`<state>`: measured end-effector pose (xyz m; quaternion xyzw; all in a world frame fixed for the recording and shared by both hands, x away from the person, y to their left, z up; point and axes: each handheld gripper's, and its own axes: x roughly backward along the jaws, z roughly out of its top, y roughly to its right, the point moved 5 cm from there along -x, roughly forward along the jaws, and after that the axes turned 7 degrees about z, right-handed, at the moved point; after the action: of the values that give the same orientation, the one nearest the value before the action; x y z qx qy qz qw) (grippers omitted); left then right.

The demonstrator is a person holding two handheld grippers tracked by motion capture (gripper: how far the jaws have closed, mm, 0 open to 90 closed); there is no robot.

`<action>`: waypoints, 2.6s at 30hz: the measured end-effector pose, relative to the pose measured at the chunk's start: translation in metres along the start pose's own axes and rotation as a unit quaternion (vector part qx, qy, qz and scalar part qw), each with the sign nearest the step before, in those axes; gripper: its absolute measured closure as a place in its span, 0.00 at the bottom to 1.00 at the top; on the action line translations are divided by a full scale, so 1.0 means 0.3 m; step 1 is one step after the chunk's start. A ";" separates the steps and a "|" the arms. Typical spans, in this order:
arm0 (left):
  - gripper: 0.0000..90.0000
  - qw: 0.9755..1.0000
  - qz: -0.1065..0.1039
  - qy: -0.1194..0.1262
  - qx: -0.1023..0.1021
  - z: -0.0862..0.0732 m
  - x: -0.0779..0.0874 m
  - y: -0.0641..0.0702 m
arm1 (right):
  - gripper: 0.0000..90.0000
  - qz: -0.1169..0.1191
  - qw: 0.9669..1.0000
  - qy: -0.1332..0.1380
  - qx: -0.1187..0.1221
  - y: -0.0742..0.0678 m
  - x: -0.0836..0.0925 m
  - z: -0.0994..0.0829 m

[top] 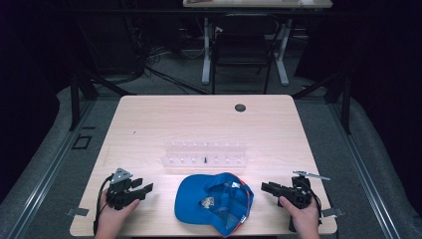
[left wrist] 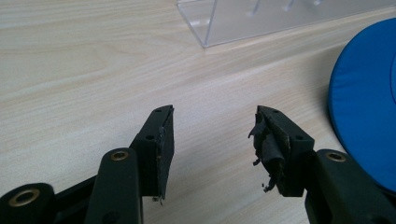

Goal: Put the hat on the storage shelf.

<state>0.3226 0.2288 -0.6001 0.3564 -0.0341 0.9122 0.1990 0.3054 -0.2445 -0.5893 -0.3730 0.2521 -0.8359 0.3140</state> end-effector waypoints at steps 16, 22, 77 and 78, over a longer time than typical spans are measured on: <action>0.53 1.000 -0.004 0.005 0.001 0.004 0.011 0.002 | 0.61 0.022 1.000 -0.013 -0.017 -0.017 0.008 -0.014; 0.53 1.000 -0.002 0.012 0.003 0.004 0.028 0.001 | 0.61 0.061 0.997 -0.043 -0.022 -0.063 -0.010 -0.030; 0.53 1.000 -0.003 0.001 -0.009 0.000 0.011 0.011 | 0.86 0.139 0.978 -0.129 -0.091 -0.117 -0.057 -0.078; 0.53 1.000 -0.003 -0.003 -0.011 -0.001 0.012 0.011 | 0.86 0.140 0.977 -0.131 -0.089 -0.118 -0.055 -0.077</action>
<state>0.3188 0.2271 -0.5977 0.3572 -0.0438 0.9100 0.2060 0.2842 -0.2045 -0.5876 -0.4670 0.3322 -0.7015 0.4235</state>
